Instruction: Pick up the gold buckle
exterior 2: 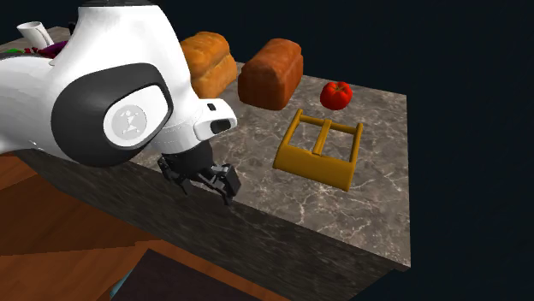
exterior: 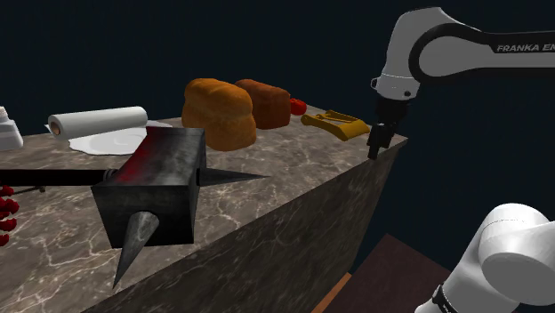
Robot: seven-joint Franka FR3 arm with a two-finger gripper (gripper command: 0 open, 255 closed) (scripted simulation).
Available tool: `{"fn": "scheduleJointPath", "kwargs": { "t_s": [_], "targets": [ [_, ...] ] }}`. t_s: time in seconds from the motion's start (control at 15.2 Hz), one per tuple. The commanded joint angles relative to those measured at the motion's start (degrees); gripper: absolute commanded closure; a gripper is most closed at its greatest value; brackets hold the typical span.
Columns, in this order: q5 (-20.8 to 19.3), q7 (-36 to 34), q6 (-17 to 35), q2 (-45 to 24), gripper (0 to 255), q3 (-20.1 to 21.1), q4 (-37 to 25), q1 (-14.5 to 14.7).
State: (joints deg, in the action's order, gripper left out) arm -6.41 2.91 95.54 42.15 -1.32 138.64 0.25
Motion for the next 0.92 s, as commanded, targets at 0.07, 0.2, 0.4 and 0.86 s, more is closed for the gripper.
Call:
{"fn": "scheduleJointPath", "kwargs": {
  "t_s": [0.07, 0.2, 0.4, 0.86],
  "targets": [
    [-0.3, 0.7, 0.5, -2.2, 0, -0.8, -1.7, -0.3],
    [-0.7, 2.0, 1.2, -6.6, 0, -2.3, -5.3, -0.9],
    [-0.9, 4.1, 1.8, -13.2, 0, -4.4, -11.1, -1.5],
    [0.5, 9.3, 1.0, -28.8, 0, -9.0, -27.0, -2.7]
  ]
}}
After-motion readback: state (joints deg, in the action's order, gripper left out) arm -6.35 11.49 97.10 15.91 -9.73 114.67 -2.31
